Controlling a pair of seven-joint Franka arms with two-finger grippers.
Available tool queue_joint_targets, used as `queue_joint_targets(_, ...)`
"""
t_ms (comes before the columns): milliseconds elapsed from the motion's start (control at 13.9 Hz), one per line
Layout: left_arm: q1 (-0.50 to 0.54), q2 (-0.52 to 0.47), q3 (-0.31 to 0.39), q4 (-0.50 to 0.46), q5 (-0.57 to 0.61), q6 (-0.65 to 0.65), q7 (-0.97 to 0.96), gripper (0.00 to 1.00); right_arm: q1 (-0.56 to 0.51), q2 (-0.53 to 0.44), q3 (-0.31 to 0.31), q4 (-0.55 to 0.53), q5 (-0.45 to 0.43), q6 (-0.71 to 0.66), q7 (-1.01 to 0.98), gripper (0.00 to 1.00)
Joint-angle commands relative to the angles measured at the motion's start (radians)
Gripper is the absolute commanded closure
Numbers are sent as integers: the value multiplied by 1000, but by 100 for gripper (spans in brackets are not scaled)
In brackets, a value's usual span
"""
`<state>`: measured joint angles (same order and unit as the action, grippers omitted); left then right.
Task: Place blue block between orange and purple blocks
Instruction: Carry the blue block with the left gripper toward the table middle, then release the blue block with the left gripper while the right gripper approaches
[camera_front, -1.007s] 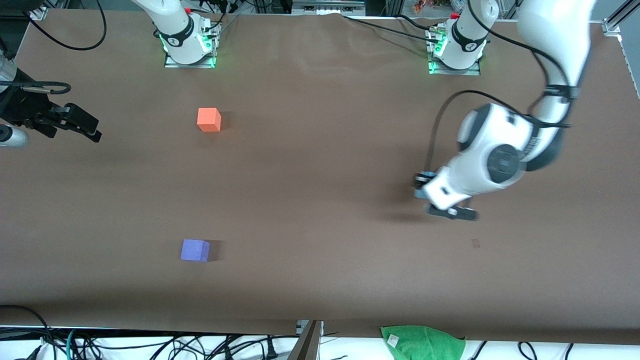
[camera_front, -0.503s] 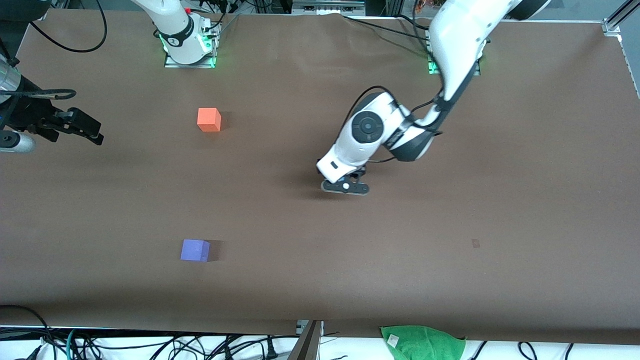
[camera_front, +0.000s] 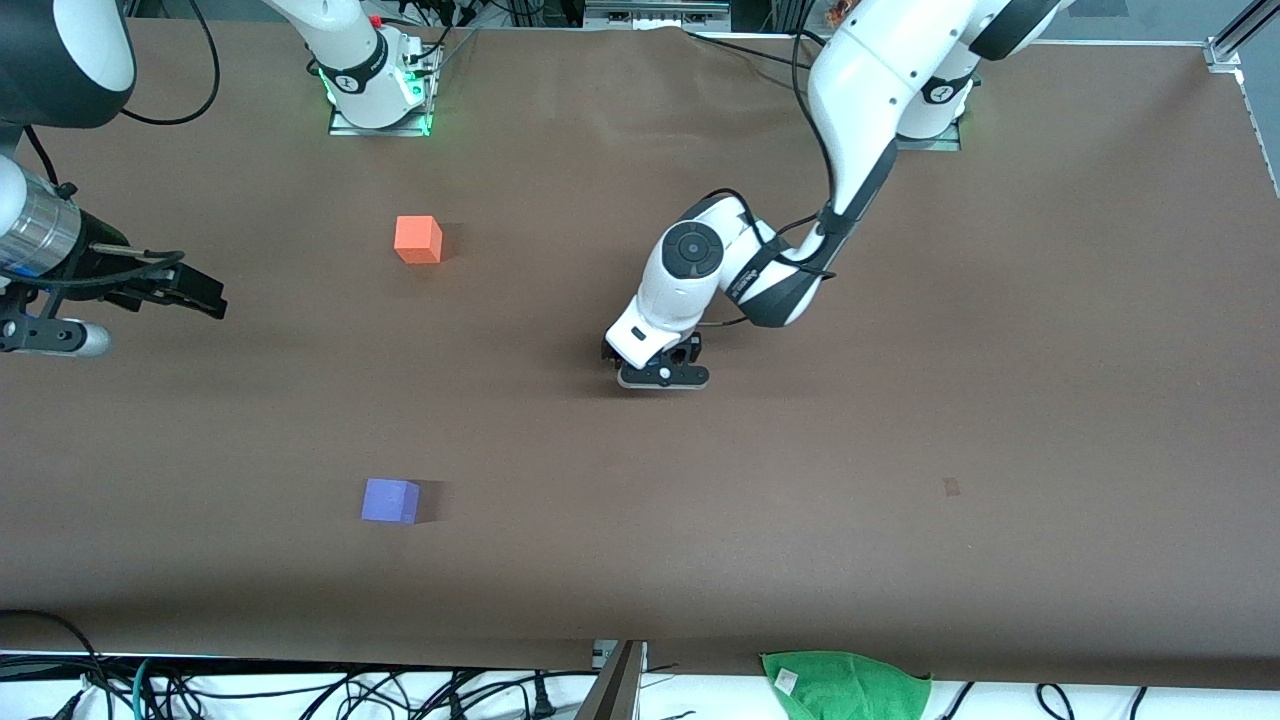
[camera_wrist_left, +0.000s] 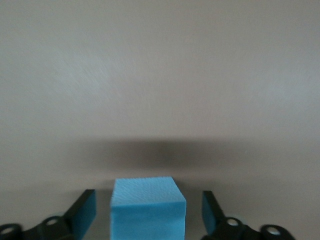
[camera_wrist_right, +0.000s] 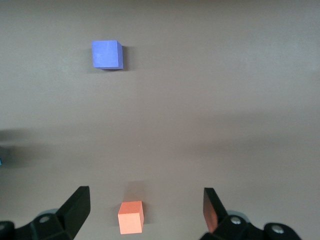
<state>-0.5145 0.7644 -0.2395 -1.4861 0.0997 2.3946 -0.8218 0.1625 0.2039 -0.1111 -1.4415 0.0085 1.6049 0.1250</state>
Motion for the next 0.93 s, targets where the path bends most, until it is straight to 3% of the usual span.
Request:
queue_joint_targets(0, 27, -152, -1, -14, 12, -182, -14, 0, 0, -9, 8, 7, 14, -2, -30, 0)
queue_joint_targets(144, 45, -239, 2, -13, 14, -306, -2, 0, 29, 67, 10, 6, 18, -17, -30, 0)
queue_joint_targets(359, 123, -325, 5, -13, 17, -339, 9, 0, 90, 113, 27, 0, 39, 6, 4, 0)
queue_joint_targets(503, 177, -385, 2, -13, 20, -394, 79, 0, 132, 184, 27, 0, 158, 44, 59, 0)
queue_joint_targets(575, 188, -402, 11, -11, 28, -453, 136, 0, 165, 216, 27, 0, 192, 81, 92, 0)
queue_joint_targets(863, 283, -506, 26, -22, 12, -609, 401, 0, 381, 337, 27, -33, 196, 373, 385, 0)
